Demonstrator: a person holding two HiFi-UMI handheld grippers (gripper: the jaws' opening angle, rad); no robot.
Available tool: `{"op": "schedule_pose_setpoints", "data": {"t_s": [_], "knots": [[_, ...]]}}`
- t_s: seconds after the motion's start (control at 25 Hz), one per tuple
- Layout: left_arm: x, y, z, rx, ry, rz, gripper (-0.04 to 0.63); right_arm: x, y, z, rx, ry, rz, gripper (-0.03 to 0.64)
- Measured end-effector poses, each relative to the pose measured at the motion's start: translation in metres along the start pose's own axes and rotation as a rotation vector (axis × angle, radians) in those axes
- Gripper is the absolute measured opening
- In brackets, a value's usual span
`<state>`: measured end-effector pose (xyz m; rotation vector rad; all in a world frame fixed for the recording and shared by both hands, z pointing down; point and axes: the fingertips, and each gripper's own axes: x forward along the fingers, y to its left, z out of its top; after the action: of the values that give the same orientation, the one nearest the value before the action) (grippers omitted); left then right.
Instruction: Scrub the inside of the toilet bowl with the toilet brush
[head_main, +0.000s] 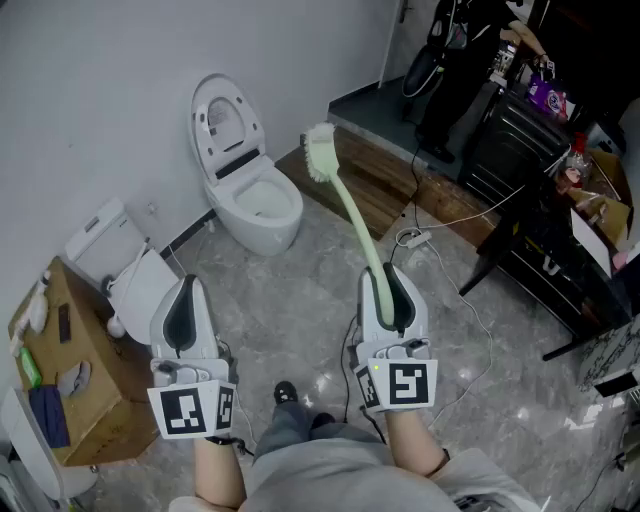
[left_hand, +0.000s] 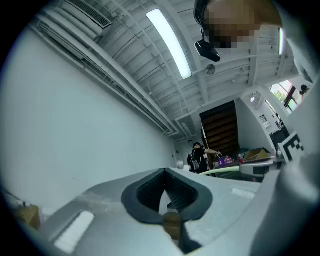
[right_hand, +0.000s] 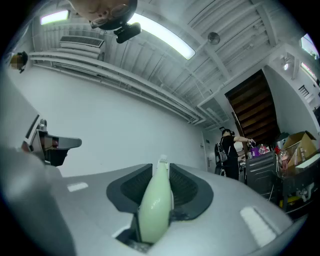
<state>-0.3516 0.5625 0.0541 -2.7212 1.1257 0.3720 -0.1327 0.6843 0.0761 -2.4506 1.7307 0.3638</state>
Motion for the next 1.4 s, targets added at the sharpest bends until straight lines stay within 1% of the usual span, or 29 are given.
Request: {"op": "schedule_pose_setpoints", "data": {"t_s": [0.36, 0.64, 1.04, 1.4], "knots": [[0.000, -0.003, 0.004, 0.005, -0.005, -0.003, 0.003, -0.002, -0.002, 0.003, -0.003, -0.009, -0.005, 0.106], [0.010, 0.001, 0.003, 0.010, -0.007, -0.009, 0.003, 0.010, -0.001, 0.002, -0.002, -0.011, -0.002, 0.106], [0.050, 0.022, -0.005, 0.013, -0.013, -0.014, 0.003, 0.055, 0.004, -0.010, 0.006, -0.004, 0.006, 0.106], [0.095, 0.049, -0.021, 0.008, -0.016, -0.028, 0.003, 0.105, 0.006, -0.028, 0.021, 0.008, -0.008, 0.106]]}}
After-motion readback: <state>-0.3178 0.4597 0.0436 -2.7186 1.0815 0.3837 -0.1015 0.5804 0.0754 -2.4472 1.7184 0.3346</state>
